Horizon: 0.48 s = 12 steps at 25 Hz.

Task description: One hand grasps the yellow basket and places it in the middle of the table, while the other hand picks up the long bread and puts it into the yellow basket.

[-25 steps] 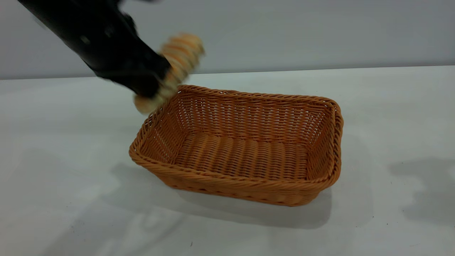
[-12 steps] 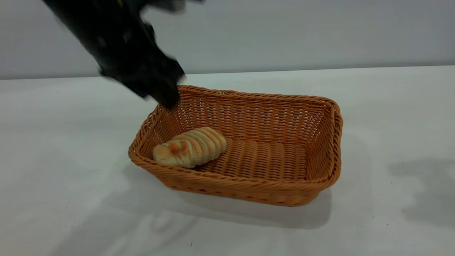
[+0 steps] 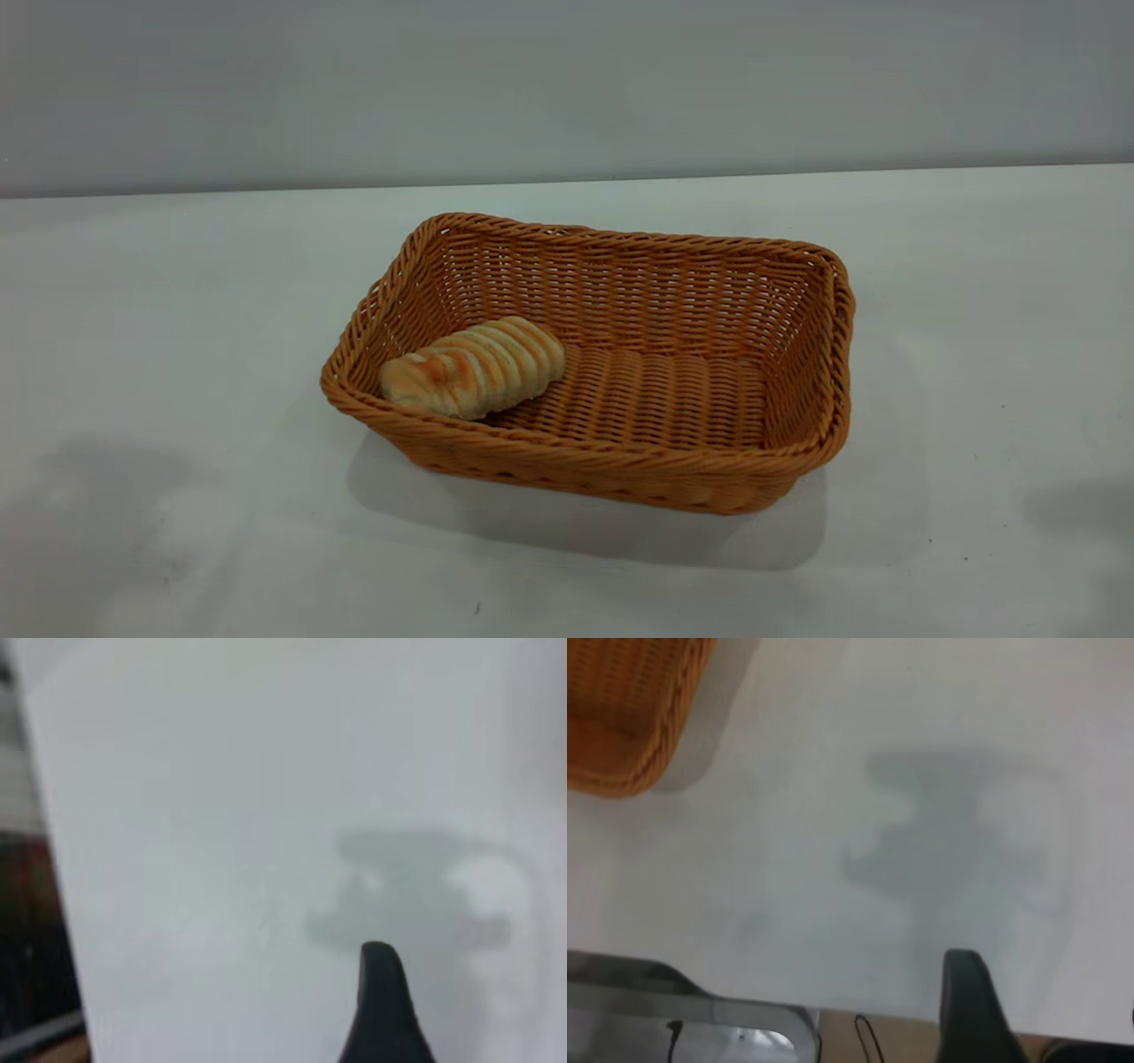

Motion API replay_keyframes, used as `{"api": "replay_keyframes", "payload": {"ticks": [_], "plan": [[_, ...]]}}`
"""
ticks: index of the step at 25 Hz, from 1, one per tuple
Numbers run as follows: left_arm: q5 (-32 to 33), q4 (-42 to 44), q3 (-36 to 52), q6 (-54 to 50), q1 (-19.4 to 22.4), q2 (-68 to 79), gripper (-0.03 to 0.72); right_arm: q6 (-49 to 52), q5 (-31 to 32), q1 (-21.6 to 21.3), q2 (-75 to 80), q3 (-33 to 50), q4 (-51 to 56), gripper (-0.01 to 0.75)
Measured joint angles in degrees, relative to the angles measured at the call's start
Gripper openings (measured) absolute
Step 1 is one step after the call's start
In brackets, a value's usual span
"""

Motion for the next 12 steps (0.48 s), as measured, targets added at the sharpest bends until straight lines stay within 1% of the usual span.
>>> {"api": "replay_keyframes", "payload": {"ticks": [5, 12], "plan": [[2.9, -2.17, 3.1, -0.03, 0.02, -14.26, 0.573, -1.7, 1.42, 0.0, -13.16, 6.8, 2.46, 0.469], [4.53, -4.52, 16.04, 0.02, 0.02, -35.37, 0.573, -5.77, 3.58, 0.0, -33.11, 15.2, 5.82, 0.469]]}}
